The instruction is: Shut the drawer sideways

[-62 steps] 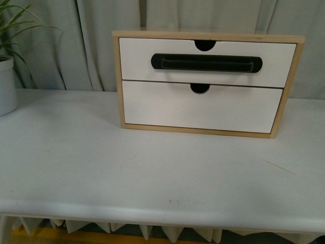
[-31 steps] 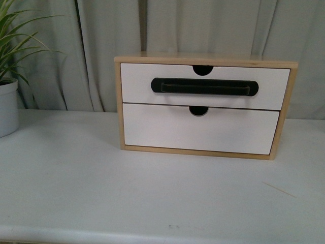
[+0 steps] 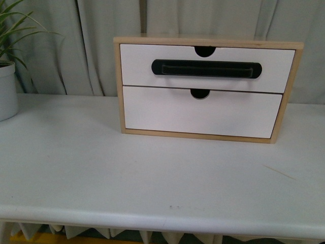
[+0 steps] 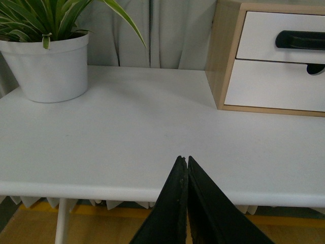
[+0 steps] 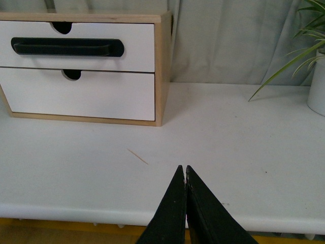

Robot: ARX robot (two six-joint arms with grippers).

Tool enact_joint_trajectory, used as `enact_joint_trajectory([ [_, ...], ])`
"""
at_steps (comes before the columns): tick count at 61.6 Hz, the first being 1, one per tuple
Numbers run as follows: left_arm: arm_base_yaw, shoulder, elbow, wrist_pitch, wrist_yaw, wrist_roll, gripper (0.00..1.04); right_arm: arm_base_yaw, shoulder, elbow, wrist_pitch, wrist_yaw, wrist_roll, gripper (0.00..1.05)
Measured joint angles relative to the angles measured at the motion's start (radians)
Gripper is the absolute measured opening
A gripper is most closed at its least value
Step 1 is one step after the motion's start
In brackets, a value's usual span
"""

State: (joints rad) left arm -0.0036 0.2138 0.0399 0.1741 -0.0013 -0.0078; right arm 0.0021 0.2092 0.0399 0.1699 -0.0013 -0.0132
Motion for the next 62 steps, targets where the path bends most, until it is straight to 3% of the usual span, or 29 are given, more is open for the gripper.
enact_joint_trajectory([
  [8, 0.001, -0.039, -0.032, -0.001, -0.001, 0.0, 0.04, 0.0, -0.04, -0.034, -0.003, 0.0, 0.0, 0.01],
  [14, 0.001, -0.133, -0.032, -0.121, 0.0, 0.001, 0.04, 0.0, -0.165, -0.034, -0.158, -0.003, 0.001, 0.01],
  [30, 0.002, -0.21, -0.032, -0.173, 0.0, 0.0, 0.04, 0.0, -0.205, -0.034, -0.168, -0.001, 0.0, 0.02],
  [54, 0.002, -0.21, -0.032, -0.174, 0.001, 0.0, 0.8, 0.0, -0.205, -0.034, -0.168, -0.001, 0.001, 0.76],
  [62, 0.002, -0.21, -0.032, -0.174, 0.001, 0.002, 1.01, 0.0, -0.205, -0.034, -0.168, -0.001, 0.002, 0.98],
])
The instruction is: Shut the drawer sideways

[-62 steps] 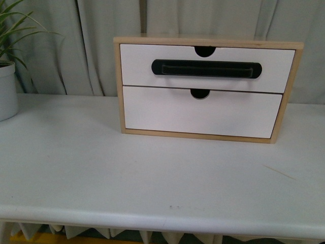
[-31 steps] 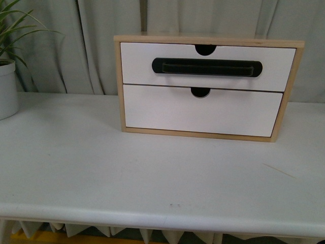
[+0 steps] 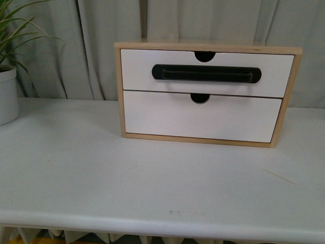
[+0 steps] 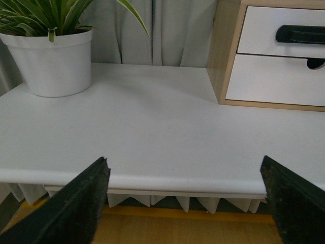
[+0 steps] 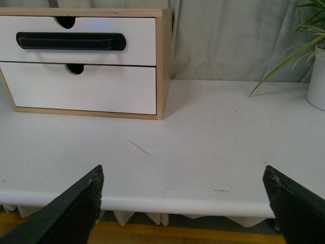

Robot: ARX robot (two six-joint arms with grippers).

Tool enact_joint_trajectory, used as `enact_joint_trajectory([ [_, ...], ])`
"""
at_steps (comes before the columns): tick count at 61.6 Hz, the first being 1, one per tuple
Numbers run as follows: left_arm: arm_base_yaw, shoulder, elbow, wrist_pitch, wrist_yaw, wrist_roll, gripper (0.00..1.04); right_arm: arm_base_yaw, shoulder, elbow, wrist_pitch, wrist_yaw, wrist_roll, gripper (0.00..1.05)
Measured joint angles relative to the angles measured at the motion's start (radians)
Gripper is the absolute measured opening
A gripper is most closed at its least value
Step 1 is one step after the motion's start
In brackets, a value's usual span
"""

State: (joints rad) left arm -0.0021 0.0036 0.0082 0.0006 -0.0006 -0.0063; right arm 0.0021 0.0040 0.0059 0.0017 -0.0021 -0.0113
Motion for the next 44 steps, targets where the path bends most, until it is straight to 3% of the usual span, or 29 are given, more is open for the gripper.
enact_joint_trajectory([
  [44, 0.0, 0.0, 0.0, 0.0, 0.0, 0.0, 0.99, 0.0, 0.0, 0.0, 0.0, 0.0, 0.0, 0.96],
])
